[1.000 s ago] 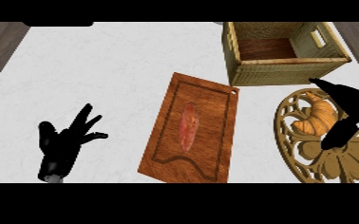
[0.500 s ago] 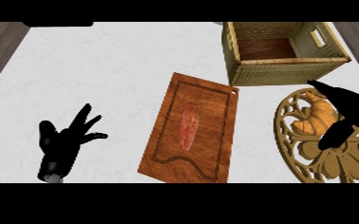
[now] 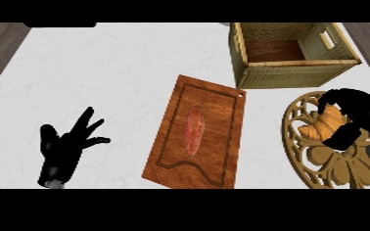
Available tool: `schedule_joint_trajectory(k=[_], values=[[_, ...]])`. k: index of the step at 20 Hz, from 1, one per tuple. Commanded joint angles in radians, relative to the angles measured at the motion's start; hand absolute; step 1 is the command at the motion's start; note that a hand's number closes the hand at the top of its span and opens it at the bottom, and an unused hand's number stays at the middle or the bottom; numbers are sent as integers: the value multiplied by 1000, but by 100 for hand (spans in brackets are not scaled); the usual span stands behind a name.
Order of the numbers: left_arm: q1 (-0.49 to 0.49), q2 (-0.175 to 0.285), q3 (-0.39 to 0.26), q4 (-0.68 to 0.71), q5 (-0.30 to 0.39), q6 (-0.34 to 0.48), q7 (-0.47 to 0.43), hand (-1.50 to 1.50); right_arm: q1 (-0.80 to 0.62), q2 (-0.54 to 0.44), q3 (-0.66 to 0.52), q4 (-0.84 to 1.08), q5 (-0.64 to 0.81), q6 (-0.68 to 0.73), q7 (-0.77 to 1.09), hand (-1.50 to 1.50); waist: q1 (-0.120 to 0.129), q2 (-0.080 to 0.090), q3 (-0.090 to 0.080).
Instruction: Pick the croissant from the placemat and place it in the basket
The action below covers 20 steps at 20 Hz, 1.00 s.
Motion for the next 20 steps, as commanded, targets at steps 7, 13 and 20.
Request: schedule_joint_trajectory(k=[7,13,20], values=[[69,19,-6,11,-10,-20,72,0,-35,181,128,-164,114,-11,159,150,11,7,-11],[19,-15,-29,52,-26,0,74,0,-201,532,369,-318,216,73,492,150,26,4,-14],[52,-21,-21,39,-23,7,48,0,-254,694,241,-520,66,-247,688,150,14,6,-7]])
